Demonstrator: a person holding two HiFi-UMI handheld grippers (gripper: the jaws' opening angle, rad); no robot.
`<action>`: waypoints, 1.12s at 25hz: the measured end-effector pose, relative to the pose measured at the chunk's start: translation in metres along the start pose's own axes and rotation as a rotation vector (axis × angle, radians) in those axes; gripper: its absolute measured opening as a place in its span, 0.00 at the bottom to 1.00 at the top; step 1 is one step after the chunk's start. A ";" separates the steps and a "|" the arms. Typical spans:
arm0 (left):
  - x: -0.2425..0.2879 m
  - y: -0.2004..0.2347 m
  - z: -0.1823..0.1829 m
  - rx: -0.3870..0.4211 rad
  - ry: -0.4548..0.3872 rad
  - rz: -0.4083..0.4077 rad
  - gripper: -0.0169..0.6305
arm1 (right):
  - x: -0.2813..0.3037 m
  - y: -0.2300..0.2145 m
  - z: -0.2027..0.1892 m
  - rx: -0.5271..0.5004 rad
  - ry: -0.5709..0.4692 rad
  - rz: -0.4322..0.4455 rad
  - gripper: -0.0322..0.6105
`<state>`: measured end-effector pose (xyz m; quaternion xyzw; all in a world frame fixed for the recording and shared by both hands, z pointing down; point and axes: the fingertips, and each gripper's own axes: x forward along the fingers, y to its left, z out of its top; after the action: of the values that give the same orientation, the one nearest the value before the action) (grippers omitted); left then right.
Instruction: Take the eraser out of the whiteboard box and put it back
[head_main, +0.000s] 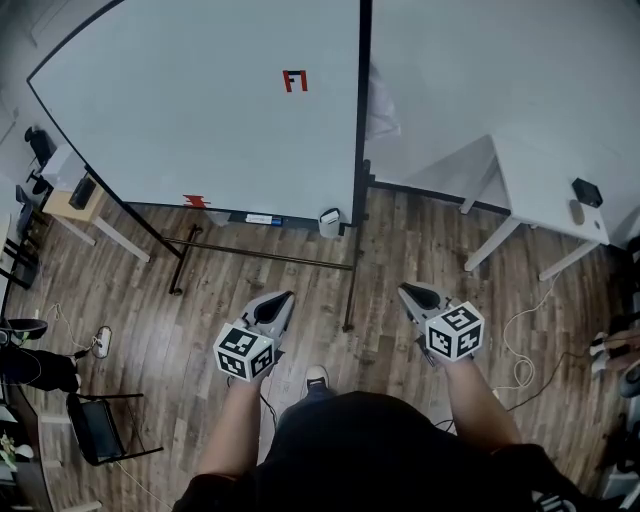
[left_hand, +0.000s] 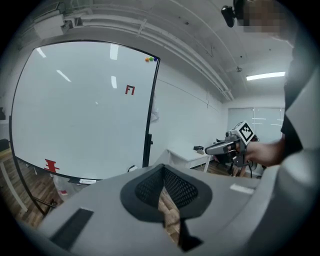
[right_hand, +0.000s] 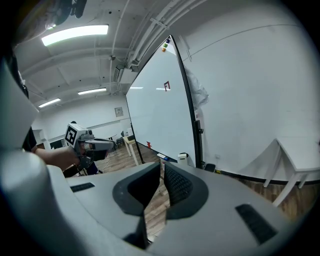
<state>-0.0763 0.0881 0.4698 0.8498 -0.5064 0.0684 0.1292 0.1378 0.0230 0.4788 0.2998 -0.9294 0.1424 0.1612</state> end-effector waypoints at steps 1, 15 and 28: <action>0.002 0.004 0.000 -0.002 0.002 -0.003 0.05 | 0.004 -0.001 0.001 0.001 0.003 -0.001 0.08; 0.036 0.053 0.001 -0.021 0.030 -0.058 0.05 | 0.055 -0.014 0.012 0.031 0.030 -0.032 0.09; 0.057 0.108 0.008 -0.018 0.049 -0.122 0.05 | 0.104 -0.010 0.029 0.050 0.046 -0.073 0.11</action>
<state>-0.1445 -0.0113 0.4923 0.8760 -0.4509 0.0767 0.1532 0.0578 -0.0488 0.4948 0.3338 -0.9101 0.1665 0.1803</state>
